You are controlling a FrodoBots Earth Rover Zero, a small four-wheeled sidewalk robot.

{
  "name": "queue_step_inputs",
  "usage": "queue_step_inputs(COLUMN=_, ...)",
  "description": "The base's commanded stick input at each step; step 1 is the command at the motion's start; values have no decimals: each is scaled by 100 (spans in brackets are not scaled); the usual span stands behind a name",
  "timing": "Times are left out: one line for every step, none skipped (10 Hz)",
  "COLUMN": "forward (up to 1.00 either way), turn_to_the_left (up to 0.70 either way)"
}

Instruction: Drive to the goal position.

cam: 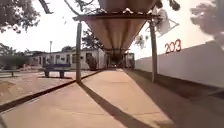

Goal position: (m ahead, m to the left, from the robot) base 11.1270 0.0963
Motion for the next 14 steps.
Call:
queue_step_inputs(forward=70, turn_to_the_left=0)
queue_step_inputs(forward=70, turn_to_the_left=0)
queue_step_inputs(forward=70, turn_to_the_left=0)
queue_step_inputs(forward=70, turn_to_the_left=0)
queue_step_inputs(forward=70, turn_to_the_left=0)
queue_step_inputs(forward=70, turn_to_the_left=0)
queue_step_inputs(forward=70, turn_to_the_left=0)
queue_step_inputs(forward=70, turn_to_the_left=0)
queue_step_inputs(forward=70, turn_to_the_left=0)
queue_step_inputs(forward=70, turn_to_the_left=0)
queue_step_inputs(forward=70, turn_to_the_left=0)
queue_step_inputs(forward=70, turn_to_the_left=0)
queue_step_inputs(forward=70, turn_to_the_left=0)
queue_step_inputs(forward=70, turn_to_the_left=0)
